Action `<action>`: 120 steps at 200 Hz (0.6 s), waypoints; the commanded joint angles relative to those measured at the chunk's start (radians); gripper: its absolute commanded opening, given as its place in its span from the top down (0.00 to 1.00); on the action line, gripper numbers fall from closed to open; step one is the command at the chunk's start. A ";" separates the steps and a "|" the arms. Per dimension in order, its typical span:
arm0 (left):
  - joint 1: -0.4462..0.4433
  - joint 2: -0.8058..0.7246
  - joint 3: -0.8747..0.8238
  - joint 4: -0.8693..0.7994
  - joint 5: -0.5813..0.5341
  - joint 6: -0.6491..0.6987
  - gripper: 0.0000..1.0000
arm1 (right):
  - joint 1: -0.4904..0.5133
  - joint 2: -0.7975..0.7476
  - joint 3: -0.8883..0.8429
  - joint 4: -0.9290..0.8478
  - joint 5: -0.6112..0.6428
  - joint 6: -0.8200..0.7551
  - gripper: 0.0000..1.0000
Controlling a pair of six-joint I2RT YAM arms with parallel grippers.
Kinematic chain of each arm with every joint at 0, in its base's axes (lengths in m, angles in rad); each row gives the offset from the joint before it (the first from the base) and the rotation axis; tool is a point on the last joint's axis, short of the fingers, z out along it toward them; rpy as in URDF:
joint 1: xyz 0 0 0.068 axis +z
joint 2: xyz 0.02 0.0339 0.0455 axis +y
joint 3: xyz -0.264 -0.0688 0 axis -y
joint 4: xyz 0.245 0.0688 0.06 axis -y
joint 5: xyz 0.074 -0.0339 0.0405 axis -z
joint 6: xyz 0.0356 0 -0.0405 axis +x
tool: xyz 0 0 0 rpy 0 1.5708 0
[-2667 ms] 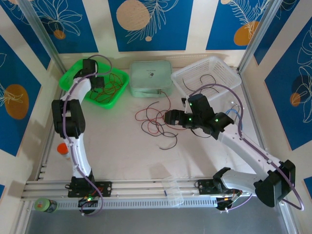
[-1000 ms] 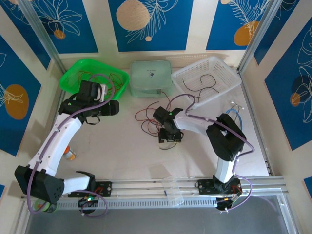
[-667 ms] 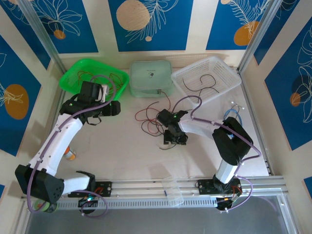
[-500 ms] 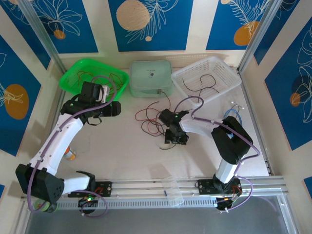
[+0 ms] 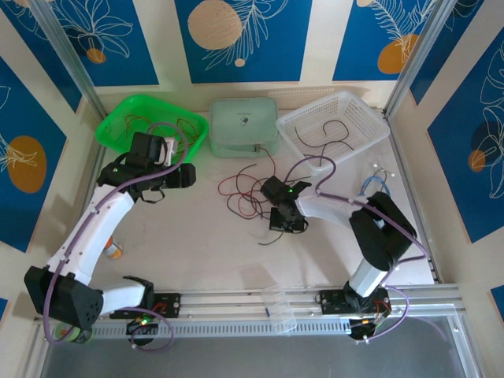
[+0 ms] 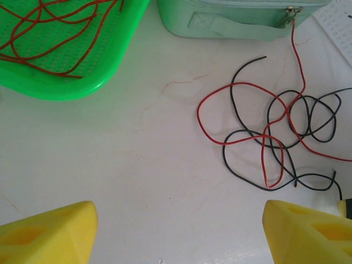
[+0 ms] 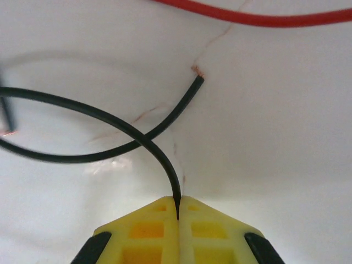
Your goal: Untangle the cables
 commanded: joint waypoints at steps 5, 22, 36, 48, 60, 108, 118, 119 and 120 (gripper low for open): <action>-0.037 -0.016 0.032 -0.007 0.041 -0.003 0.22 | 0.028 -0.209 0.081 -0.076 0.062 -0.093 1.00; -0.064 -0.010 0.044 -0.004 0.041 0.007 0.22 | 0.032 -0.324 0.169 -0.131 0.086 -0.162 1.00; -0.086 -0.006 0.047 0.008 0.040 0.011 0.22 | 0.026 -0.400 0.243 -0.163 0.100 -0.224 1.00; -0.104 -0.004 0.045 0.027 0.041 0.015 0.22 | 0.011 -0.445 0.313 -0.183 0.100 -0.282 1.00; -0.122 0.000 0.044 0.045 0.044 0.021 0.22 | -0.012 -0.476 0.394 -0.198 0.094 -0.338 1.00; -0.216 0.014 0.042 0.117 0.055 0.050 0.23 | -0.153 -0.449 0.729 -0.191 -0.011 -0.519 1.00; -0.241 0.023 0.046 0.138 0.056 0.054 0.22 | -0.179 -0.424 0.793 -0.193 -0.051 -0.532 1.00; -0.245 0.023 0.046 0.140 0.057 0.054 0.22 | -0.181 -0.421 0.800 -0.194 -0.055 -0.533 1.00; -0.247 0.025 0.047 0.141 0.058 0.054 0.22 | -0.184 -0.418 0.807 -0.194 -0.059 -0.533 1.00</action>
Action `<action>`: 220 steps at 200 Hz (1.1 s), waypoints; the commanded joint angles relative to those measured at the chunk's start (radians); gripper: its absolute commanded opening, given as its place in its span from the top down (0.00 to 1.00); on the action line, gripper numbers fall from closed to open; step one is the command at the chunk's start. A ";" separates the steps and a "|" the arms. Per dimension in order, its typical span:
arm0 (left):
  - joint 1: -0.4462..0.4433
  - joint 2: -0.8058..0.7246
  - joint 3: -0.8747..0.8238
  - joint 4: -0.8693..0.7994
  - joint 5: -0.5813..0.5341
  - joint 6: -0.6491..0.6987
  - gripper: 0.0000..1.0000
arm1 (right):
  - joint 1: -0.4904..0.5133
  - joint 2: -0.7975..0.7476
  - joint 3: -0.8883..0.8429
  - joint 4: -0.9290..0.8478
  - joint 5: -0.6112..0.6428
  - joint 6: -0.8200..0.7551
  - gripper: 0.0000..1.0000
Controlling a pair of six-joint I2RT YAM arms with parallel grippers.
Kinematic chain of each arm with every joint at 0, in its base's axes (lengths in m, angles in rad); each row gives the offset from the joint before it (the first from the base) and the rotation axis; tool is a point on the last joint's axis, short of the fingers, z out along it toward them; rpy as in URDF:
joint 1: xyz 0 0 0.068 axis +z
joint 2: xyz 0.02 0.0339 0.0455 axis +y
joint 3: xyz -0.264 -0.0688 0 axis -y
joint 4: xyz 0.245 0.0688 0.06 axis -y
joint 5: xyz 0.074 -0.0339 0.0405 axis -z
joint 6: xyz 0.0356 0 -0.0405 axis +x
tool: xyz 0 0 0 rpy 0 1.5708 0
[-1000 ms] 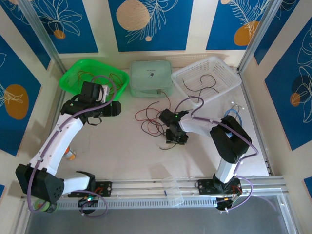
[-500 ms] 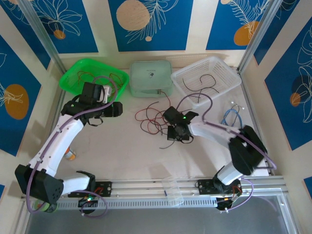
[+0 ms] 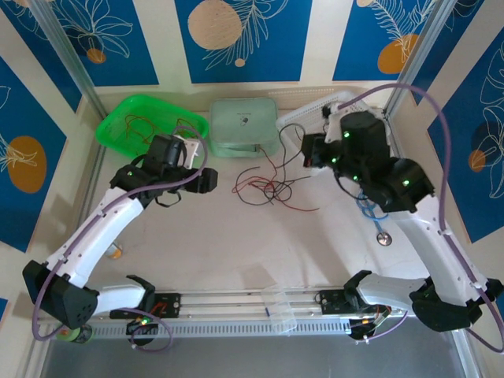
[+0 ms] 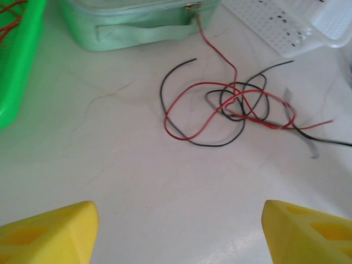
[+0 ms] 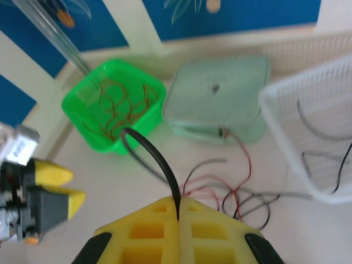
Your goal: Untangle the cables
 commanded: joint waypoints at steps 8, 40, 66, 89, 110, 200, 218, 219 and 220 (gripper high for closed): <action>-0.072 0.031 0.039 0.083 0.031 0.036 0.22 | -0.063 0.074 0.170 -0.030 -0.126 -0.111 1.00; -0.204 0.114 0.105 0.207 0.031 0.120 0.22 | -0.081 0.151 0.319 -0.061 -0.237 -0.113 1.00; -0.305 0.219 0.171 0.279 -0.010 0.232 0.22 | -0.093 0.187 0.395 -0.078 -0.242 -0.117 1.00; -0.317 0.269 0.167 0.345 -0.081 0.211 0.23 | -0.121 0.210 0.442 -0.077 -0.196 -0.147 1.00; -0.317 0.273 0.143 0.352 -0.199 0.164 0.22 | -0.181 0.237 0.458 -0.053 -0.142 -0.170 1.00; -0.317 0.117 -0.027 0.237 -0.359 0.084 0.17 | -0.511 0.473 0.408 0.147 -0.047 -0.123 1.00; -0.316 0.088 -0.037 0.221 -0.359 0.077 0.17 | -0.540 0.534 0.398 0.170 -0.023 -0.128 1.00; -0.316 0.087 -0.037 0.220 -0.359 0.077 0.17 | -0.541 0.538 0.397 0.172 -0.022 -0.128 1.00; -0.316 0.086 -0.037 0.219 -0.358 0.076 0.17 | -0.542 0.542 0.396 0.174 -0.018 -0.129 1.00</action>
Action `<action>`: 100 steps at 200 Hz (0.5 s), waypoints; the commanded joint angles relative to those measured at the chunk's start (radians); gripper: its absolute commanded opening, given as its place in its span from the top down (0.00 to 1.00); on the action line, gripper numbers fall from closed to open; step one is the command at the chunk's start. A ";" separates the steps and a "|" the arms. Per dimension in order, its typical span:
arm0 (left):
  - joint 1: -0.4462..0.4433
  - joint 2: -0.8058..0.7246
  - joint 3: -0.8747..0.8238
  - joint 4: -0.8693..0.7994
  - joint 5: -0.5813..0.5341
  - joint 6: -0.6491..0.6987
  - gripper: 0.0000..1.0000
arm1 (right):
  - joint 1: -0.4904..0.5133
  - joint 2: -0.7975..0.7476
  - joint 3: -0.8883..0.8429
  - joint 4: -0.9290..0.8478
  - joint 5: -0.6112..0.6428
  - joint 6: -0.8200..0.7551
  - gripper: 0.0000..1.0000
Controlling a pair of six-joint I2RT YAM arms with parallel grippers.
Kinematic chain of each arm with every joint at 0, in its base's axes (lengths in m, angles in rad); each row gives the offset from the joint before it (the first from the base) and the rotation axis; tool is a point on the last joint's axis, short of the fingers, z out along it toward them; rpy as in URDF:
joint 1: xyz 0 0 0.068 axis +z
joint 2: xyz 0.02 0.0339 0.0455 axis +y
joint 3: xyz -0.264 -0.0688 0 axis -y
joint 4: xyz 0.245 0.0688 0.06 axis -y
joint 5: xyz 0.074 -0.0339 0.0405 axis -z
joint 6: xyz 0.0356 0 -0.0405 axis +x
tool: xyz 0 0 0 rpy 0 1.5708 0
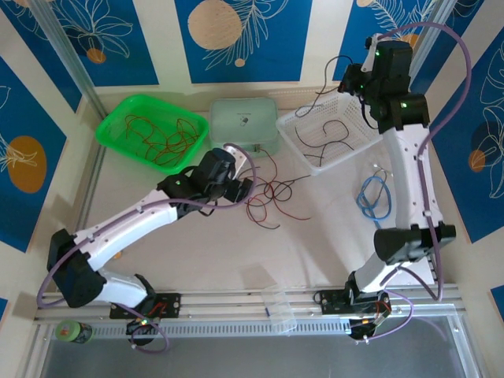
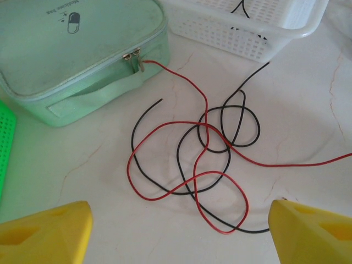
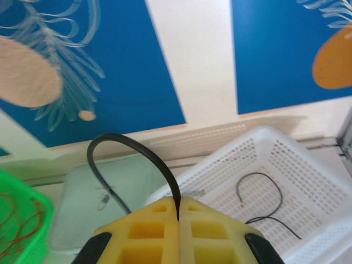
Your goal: Untangle the cables
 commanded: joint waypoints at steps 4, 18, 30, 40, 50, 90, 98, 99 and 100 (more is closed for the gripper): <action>0.005 -0.058 -0.012 -0.042 -0.022 -0.027 0.17 | -0.033 0.070 -0.023 0.076 0.067 0.004 1.00; 0.005 -0.073 -0.010 -0.053 -0.018 -0.026 0.17 | -0.036 0.113 -0.064 0.124 0.138 -0.017 1.00; 0.005 -0.084 -0.003 -0.063 -0.012 -0.027 0.18 | -0.036 0.145 -0.114 0.174 0.186 -0.028 1.00; 0.004 -0.091 0.003 -0.071 -0.002 -0.027 0.18 | -0.038 0.176 -0.151 0.199 0.211 -0.028 1.00; 0.005 -0.097 0.010 -0.079 0.010 -0.027 0.18 | -0.039 0.211 -0.180 0.206 0.223 -0.015 1.00; 0.003 -0.092 0.038 -0.127 0.038 -0.040 0.20 | -0.041 0.346 -0.269 0.190 0.197 0.072 1.00; 0.004 -0.086 0.045 -0.138 0.039 -0.043 0.20 | -0.041 0.373 -0.266 0.176 0.174 0.085 1.00; 0.004 -0.085 0.046 -0.140 0.039 -0.044 0.20 | -0.042 0.376 -0.264 0.175 0.172 0.086 1.00; 0.004 -0.084 0.047 -0.141 0.040 -0.044 0.20 | -0.041 0.380 -0.262 0.170 0.169 0.088 1.00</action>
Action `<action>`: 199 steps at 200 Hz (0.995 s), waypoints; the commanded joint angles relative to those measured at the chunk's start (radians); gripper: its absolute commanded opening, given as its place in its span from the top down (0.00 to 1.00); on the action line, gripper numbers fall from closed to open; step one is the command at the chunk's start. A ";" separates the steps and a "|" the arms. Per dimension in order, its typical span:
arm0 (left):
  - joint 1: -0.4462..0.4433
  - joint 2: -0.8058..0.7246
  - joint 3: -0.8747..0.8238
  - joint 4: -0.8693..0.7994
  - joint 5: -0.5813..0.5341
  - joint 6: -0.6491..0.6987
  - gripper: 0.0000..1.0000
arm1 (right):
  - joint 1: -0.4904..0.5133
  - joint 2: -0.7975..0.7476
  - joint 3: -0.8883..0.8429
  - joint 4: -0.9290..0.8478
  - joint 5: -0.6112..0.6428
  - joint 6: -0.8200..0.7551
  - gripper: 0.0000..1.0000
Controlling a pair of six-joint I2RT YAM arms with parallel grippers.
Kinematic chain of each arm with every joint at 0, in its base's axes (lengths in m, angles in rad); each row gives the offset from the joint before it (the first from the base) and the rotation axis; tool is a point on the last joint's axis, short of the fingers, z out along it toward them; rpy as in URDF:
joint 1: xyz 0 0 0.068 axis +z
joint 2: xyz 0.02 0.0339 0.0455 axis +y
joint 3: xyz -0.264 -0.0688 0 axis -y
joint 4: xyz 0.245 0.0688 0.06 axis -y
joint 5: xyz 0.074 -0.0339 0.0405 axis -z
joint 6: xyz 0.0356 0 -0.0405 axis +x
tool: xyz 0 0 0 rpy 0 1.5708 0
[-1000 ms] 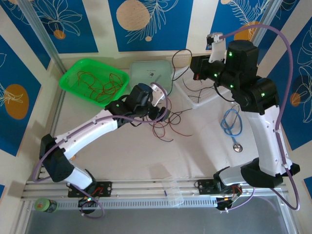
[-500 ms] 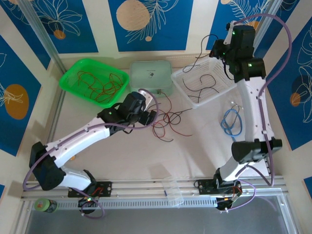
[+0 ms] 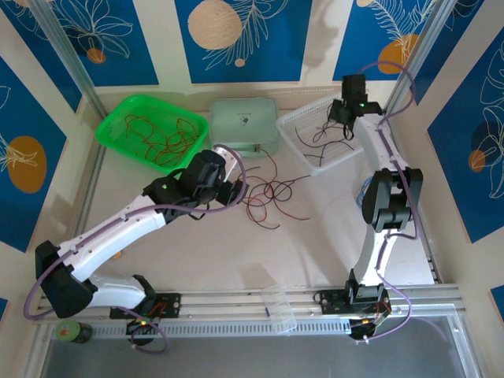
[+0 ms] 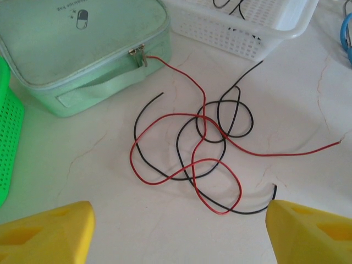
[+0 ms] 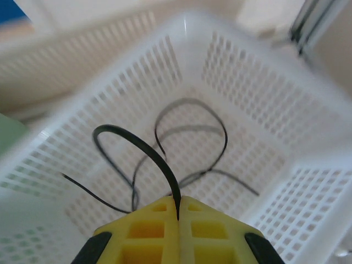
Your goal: Untangle the cables
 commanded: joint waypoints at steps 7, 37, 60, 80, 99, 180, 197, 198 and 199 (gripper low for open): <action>0.004 0.004 0.052 -0.064 0.025 -0.026 0.20 | -0.002 0.075 0.008 -0.033 -0.030 0.069 0.96; 0.005 0.024 0.067 -0.085 0.028 -0.043 0.21 | 0.002 0.150 0.084 -0.129 -0.065 0.074 0.67; 0.005 0.045 0.080 -0.103 0.035 -0.057 0.21 | 0.007 0.133 0.080 -0.137 -0.066 0.068 0.56; 0.004 0.077 0.099 -0.128 0.041 -0.075 0.22 | 0.010 0.092 0.073 -0.147 -0.064 0.064 0.50; 0.004 0.115 0.112 -0.137 0.045 -0.098 0.22 | 0.017 0.037 0.053 -0.150 -0.059 0.057 0.42; 0.011 0.465 0.241 -0.194 0.136 -0.253 0.27 | 0.094 -0.301 -0.119 -0.190 -0.015 0.071 0.16; 0.022 0.537 0.256 -0.171 0.150 -0.279 0.30 | 0.121 -0.401 -0.213 -0.168 -0.042 0.085 0.17; 0.022 0.541 0.256 -0.169 0.150 -0.280 0.30 | 0.122 -0.407 -0.220 -0.167 -0.044 0.086 0.17; 0.022 0.546 0.257 -0.167 0.152 -0.283 0.30 | 0.124 -0.412 -0.227 -0.166 -0.044 0.087 0.17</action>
